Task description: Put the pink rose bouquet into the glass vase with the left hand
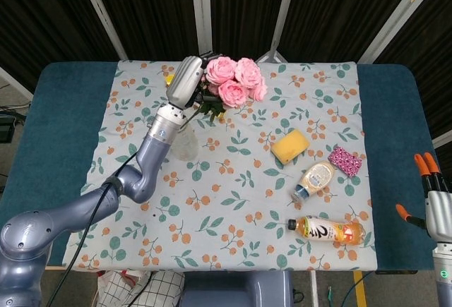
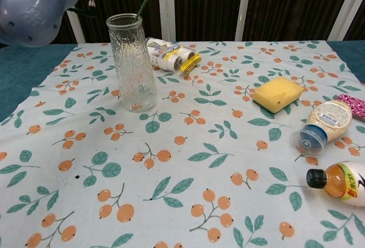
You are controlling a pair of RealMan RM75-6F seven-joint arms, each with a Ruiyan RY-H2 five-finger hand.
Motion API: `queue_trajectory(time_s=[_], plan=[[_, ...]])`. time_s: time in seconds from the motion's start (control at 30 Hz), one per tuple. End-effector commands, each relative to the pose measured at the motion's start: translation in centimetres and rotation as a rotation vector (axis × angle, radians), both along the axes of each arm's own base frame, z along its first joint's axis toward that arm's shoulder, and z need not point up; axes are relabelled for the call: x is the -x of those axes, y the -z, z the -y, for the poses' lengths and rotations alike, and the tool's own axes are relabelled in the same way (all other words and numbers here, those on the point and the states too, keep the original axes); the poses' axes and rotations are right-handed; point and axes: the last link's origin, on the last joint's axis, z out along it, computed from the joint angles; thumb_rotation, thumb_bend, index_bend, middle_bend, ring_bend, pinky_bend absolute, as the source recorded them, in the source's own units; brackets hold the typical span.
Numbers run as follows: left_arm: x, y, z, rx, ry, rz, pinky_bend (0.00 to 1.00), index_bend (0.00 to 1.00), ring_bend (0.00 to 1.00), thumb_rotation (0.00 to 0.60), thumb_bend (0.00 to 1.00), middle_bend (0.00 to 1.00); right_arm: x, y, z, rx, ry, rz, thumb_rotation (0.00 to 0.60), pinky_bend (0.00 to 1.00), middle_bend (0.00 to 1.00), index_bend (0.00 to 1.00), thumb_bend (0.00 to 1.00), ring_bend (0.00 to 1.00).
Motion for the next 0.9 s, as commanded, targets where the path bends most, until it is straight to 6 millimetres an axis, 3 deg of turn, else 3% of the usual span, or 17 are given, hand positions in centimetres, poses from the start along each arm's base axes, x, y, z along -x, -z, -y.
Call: queue_trajectory(time_s=[0.03, 0.2, 0.3, 0.63, 0.9], plan=[[2.0, -0.5, 0.8, -0.013, -0.005, 0.025, 0.49, 0.55, 0.40, 0.600, 0.42, 0.52, -0.2, 0.1, -0.1, -0.002, -0.004, 0.000, 0.600, 0.21, 0.01, 0.06, 0.22, 0.20], [4.5, -1.2, 1.4, -0.017, -0.020, 0.027, 0.49, 0.54, 0.39, 0.600, 0.42, 0.51, -0.4, 0.4, -0.2, -0.010, -0.009, -0.003, 0.600, 0.21, 0.01, 0.06, 0.22, 0.20], [5.8, -1.1, 1.5, 0.008, -0.043, 0.015, 0.47, 0.51, 0.35, 0.600, 0.36, 0.46, -0.6, 0.6, -0.3, -0.018, -0.012, 0.001, 0.600, 0.21, 0.01, 0.06, 0.22, 0.20], [8.4, -0.7, 1.7, 0.091, -0.086, -0.043, 0.23, 0.30, 0.05, 0.600, 0.24, 0.18, -0.8, 1.1, -0.4, -0.038, -0.013, 0.001, 0.600, 0.21, 0.01, 0.06, 0.22, 0.20], [9.3, -1.1, 1.5, 0.112, -0.108, -0.095, 0.13, 0.22, 0.00, 0.600, 0.16, 0.08, -1.0, 1.0, -0.4, -0.034, -0.020, 0.010, 0.600, 0.21, 0.01, 0.06, 0.22, 0.20]])
